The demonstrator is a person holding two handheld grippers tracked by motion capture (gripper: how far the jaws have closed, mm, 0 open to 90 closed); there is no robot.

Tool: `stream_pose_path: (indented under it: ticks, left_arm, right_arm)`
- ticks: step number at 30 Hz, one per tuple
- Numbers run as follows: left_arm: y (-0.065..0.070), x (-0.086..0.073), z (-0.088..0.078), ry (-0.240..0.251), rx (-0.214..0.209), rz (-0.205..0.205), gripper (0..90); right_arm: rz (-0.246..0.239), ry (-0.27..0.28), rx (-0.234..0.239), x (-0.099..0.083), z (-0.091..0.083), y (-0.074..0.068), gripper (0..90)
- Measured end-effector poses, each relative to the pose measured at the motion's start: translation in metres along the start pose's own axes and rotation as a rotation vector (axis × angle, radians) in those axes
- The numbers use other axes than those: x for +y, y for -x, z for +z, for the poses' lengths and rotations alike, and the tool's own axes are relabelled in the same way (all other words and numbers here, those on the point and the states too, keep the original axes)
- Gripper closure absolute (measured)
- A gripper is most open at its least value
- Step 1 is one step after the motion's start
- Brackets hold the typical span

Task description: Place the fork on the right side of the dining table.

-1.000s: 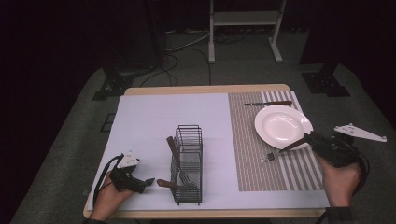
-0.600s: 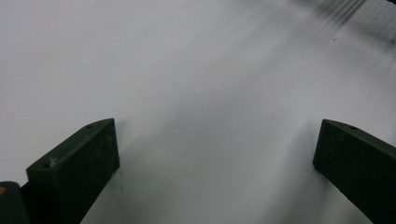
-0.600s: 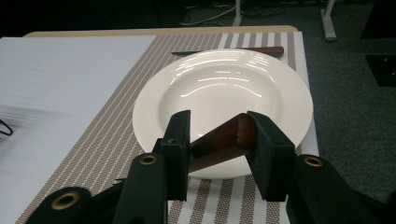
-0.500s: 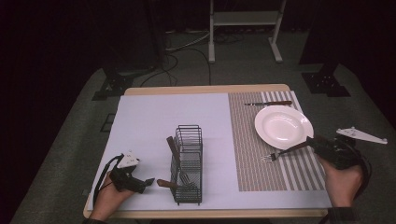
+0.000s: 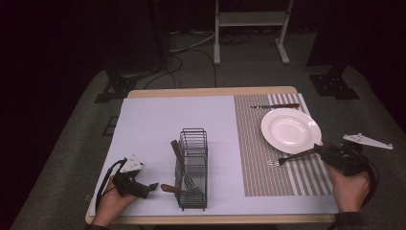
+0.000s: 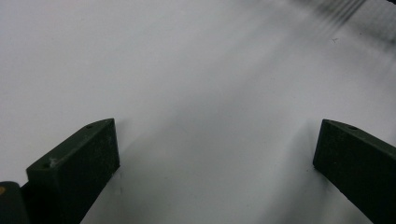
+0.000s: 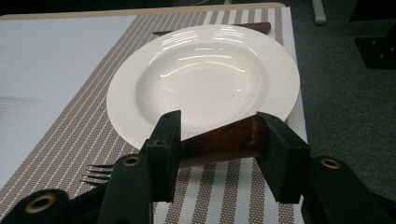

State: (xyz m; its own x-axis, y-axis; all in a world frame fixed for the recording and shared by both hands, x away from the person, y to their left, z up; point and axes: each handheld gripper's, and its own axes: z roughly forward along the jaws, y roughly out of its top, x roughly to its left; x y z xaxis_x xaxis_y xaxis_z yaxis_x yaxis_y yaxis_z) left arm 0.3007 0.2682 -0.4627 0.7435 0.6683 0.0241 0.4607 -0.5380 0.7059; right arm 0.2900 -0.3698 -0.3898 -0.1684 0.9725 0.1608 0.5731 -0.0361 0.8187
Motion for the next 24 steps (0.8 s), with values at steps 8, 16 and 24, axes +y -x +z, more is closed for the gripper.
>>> stream_pose_path:
  ticks: [8, 16, 24]
  left_arm:
    - [0.000, 0.000, 0.000, 0.000, 0.000, 0.000, 0.0]
    - [0.000, 0.000, 0.000, 0.001, 0.000, 0.000, 0.0]
    - [0.000, 0.000, 0.000, 0.000, 0.000, 0.000, 0.0]
  right_arm:
    - [-0.008, -0.032, -0.020, -0.005, 0.007, 0.001, 45.1]
    - [0.009, -0.063, -0.019, -0.009, 0.013, 0.008, 40.7]
    - [0.033, -0.097, -0.014, -0.014, 0.020, 0.014, 35.9]
